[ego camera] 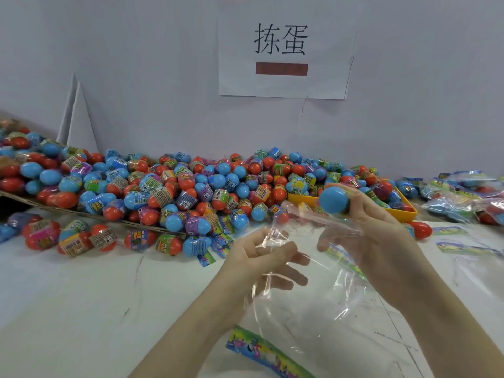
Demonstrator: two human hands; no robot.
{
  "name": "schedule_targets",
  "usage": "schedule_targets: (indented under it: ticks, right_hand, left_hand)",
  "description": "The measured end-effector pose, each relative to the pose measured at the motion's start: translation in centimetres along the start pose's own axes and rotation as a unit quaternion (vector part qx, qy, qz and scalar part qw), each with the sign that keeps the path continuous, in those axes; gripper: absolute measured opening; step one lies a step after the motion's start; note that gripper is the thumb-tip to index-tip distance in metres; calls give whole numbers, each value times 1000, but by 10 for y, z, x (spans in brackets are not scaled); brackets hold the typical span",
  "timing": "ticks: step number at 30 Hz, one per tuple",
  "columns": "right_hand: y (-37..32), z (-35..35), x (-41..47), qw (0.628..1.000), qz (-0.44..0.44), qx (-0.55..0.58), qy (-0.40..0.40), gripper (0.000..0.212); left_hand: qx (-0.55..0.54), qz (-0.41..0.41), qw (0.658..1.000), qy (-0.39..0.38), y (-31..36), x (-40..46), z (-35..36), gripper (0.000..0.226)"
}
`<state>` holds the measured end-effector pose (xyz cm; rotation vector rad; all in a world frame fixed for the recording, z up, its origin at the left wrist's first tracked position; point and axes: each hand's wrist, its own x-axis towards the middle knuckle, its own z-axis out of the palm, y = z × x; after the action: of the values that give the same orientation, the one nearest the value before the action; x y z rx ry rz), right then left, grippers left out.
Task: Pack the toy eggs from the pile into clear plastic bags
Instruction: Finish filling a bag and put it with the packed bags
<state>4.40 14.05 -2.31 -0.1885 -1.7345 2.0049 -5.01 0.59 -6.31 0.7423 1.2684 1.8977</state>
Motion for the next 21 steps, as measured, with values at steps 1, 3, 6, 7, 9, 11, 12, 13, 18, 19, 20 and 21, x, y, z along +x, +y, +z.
schedule_targets:
  ticks: [1,3,6,7,9,11,12,13,18,19,20,21]
  right_hand:
    - [1,2,0,1000,-6,-9,-4,30]
    - [4,6,0,1000,-11,-10,-2,27]
    - [7,13,-1,1000,-11,17,-11,24]
    - [9,16,-1,999,-14,25,-18,28]
    - [13,21,-2,999,-18,38,-15,31]
    - [13,25,-2,999,-26,47,5,28]
    - [13,25,-3,998,-32,52,17,25]
    - [12,25,-3,997,-39,54,29,23]
    - [12,24,-3,995,-73,22,56,18]
    - [11,25,-3,995,-84,23,57,18]
    - [10,26,-4,993,-96,27,60,20]
    - [10,27,-4,991,-109,31,65,24]
  left_hand:
    - [-10,-12,1000,-17,0,-1,0,35]
    - [-46,-33,998,-40,-2,0,0,33]
    - [-90,-47,994,-44,-8,4,0,38]
    - [-94,-49,994,-41,-11,5,0,41]
    - [-74,-51,995,-37,-16,5,2,45]
    - [-46,-58,997,-20,-19,5,6,46]
    - [-27,-57,998,1,-20,6,9,47]
    - [16,-53,998,32,-21,7,12,49]
    - [237,131,947,174,-24,1,17,40]
    - [223,160,946,171,-21,1,19,35]
    - [193,166,956,147,-18,1,20,37]
    - [154,149,970,115,-12,4,22,53]
